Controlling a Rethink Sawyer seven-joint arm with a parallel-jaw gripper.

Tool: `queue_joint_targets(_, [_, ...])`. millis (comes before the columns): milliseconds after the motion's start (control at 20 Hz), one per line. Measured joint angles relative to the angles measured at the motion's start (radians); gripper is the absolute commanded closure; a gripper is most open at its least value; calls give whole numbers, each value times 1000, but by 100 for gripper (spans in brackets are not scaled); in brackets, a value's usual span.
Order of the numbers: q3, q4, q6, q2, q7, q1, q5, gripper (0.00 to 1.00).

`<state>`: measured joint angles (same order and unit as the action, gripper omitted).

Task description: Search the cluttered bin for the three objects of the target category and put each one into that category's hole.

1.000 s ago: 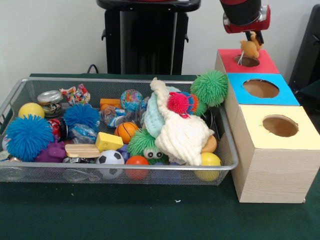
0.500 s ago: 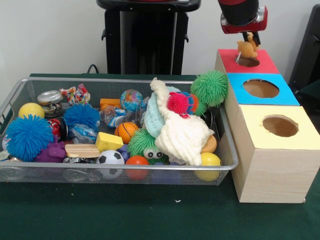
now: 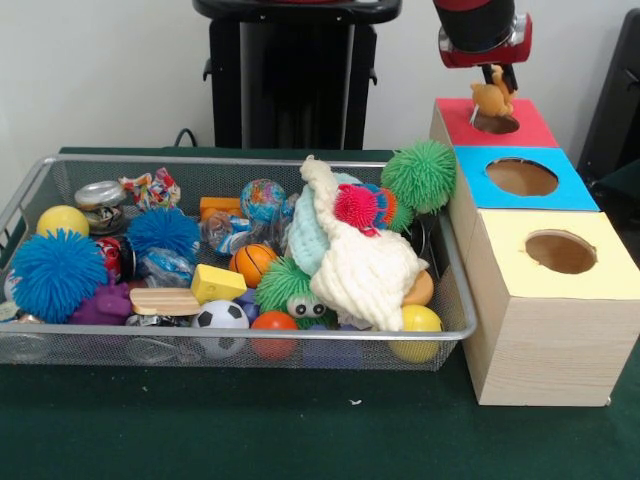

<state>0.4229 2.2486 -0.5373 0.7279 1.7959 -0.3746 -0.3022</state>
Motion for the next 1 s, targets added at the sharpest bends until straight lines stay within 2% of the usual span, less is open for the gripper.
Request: queue_joint_targets(1000, [-8,-8,23,0,0,11,6,100])
